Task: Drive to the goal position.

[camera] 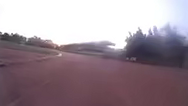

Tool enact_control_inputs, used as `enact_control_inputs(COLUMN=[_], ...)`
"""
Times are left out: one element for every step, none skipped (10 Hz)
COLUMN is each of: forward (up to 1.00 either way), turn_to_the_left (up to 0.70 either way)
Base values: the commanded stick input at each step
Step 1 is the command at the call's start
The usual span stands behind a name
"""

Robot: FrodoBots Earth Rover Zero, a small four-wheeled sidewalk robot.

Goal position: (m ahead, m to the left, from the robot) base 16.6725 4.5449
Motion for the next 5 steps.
enact_control_inputs(forward=[0.70,0.70,0.70,0.70,0.70], turn_to_the_left=[0.00,0.00,0.00,0.00,0.00])
